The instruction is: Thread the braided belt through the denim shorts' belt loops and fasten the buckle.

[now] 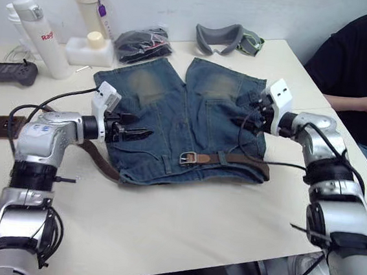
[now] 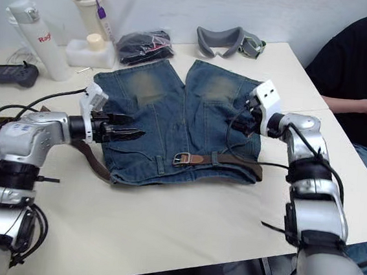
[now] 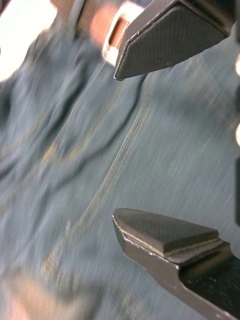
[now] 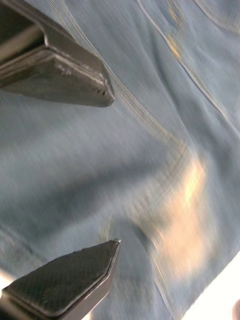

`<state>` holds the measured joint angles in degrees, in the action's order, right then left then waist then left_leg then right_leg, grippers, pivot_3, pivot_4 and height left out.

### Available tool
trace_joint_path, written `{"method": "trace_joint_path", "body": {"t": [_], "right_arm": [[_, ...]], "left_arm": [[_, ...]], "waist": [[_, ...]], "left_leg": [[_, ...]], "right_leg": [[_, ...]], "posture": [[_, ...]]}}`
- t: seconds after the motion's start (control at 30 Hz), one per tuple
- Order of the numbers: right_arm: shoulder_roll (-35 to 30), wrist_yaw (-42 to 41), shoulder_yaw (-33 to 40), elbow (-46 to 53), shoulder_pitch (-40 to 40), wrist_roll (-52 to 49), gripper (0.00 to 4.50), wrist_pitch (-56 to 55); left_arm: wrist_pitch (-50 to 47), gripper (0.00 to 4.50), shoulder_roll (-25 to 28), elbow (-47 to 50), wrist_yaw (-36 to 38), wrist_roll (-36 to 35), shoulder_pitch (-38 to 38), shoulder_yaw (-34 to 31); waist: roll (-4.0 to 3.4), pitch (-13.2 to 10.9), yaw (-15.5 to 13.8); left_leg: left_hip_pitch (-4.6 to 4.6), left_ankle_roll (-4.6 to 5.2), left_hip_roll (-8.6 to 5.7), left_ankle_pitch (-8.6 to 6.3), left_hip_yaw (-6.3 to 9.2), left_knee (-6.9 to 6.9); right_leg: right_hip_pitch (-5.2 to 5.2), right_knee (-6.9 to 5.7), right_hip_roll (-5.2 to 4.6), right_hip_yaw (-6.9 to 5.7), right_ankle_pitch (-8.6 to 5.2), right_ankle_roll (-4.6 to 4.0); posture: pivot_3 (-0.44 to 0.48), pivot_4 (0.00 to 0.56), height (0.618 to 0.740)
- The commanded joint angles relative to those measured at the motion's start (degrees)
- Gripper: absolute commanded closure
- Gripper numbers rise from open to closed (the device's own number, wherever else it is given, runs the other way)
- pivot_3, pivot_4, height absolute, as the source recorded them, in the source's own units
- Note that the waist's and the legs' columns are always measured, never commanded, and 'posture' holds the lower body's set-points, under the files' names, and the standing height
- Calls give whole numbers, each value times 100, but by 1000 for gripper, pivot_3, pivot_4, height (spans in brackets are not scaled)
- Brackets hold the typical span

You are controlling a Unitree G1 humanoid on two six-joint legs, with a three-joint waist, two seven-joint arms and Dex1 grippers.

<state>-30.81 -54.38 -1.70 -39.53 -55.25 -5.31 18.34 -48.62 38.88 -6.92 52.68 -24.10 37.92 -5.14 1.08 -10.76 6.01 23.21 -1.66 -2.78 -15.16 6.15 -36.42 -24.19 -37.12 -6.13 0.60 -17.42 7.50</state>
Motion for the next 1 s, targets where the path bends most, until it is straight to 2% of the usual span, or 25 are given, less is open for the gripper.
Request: {"method": "trace_joint_path", "body": {"t": [0.03, 0.07, 0.1, 0.2, 0.3, 0.4, 0.47, 0.5, 0.6, 0.77, 0.9, 1.0], "right_arm": [[-197, -183, 123, 1530, 394, -413, 0, 934], [-263, -267, 105, 1915, 568, -497, 0, 1137], [-370, -396, 36, 2324, 761, -540, 0, 1245], [-580, -608, -19, 3155, 1113, -743, 0, 1566], [-781, -858, 37, 3844, 1375, -1085, 0, 1884], [-906, -1007, 62, 4252, 1587, -1366, 0, 2089], [-938, -926, 50, 4321, 1630, -1423, 0, 2247], [-952, -876, 11, 4322, 1629, -1370, 0, 2183], [-1046, -954, -8, 4418, 1614, -1498, 0, 2343], [-1402, -1271, -106, 4686, 1735, -1645, 0, 2470], [-1596, -1344, -122, 4859, 1843, -1781, 0, 2591], [-1650, -1314, -99, 4981, 1907, -1893, 0, 2698]], "left_arm": [[-353, 32, 260, 684, -198, -304, -290, -558], [-470, 32, 298, 793, -314, -355, -400, -707], [-595, 32, 340, 916, -426, -407, -527, -859], [-893, 32, 408, 1212, -686, -559, -847, -1213], [-1371, 32, 388, 1507, -1059, -787, -1247, -1828], [-1831, 32, 163, 1751, -1581, -985, -1454, -2383], [-1919, 32, -4, 1893, -1998, -924, -1491, -2562], [-1957, 32, -99, 1959, -2209, -887, -1489, -2626], [-2341, 32, -580, 2062, -3030, -844, -1223, -2891], [-2996, 32, -1159, 2029, -3975, -761, -721, -3083], [-3277, 32, -1583, 1531, -4952, -239, -160, -3236], [-3233, 32, -1786, 1185, -5525, 200, 168, -3125]], "waist": [[-13, -7, 35], [-22, -13, 14], [-27, -16, -43], [-30, -18, -280], [-29, -18, -370], [-29, -18, -417], [-29, -19, -406], [-28, -19, -441], [-28, -19, -533], [-22, -21, -630], [-14, -24, -619], [-10, -25, -594]], "left_leg": [[-2, -6, -78, 58, 116, 51], [-3, -18, -107, 92, 176, 65], [-4, -60, -99, 114, 157, 59], [-12, -73, -76, 108, 116, 57], [-14, -78, -62, 88, 99, 40], [-15, -72, -65, 79, 119, 43], [-15, -43, -126, 95, 254, 64], [-10, -67, -125, 110, 242, 54], [-11, -71, -131, 114, 207, 45], [-9, -66, -133, 109, 173, 39], [-9, -59, -133, 105, 145, 37], [-12, -58, -132, 104, 127, 37]], "right_leg": [[17, 2, -59, -74, -12, 9], [34, 5, -88, -119, -18, 10], [33, 16, -86, -120, -19, 6], [28, 23, -72, -102, -21, 1], [29, 24, -56, -84, -17, -5], [35, 30, -58, -80, -17, -5], [87, 24, -114, -197, -23, -1], [68, 42, -118, -179, -23, -2], [71, 35, -125, -164, -20, 3], [69, 48, -126, -150, -13, 14], [68, 58, -125, -133, -6, 26], [64, 60, -125, -124, -3, 29]], "posture": [[0, 150, 740], [0, 150, 740], [0, 150, 740], [0, 150, 740], [0, 150, 740], [0, 150, 740], [0, 150, 740], [0, 150, 740], [0, 150, 740], [0, 150, 740], [0, 150, 740], [0, 150, 740]]}}
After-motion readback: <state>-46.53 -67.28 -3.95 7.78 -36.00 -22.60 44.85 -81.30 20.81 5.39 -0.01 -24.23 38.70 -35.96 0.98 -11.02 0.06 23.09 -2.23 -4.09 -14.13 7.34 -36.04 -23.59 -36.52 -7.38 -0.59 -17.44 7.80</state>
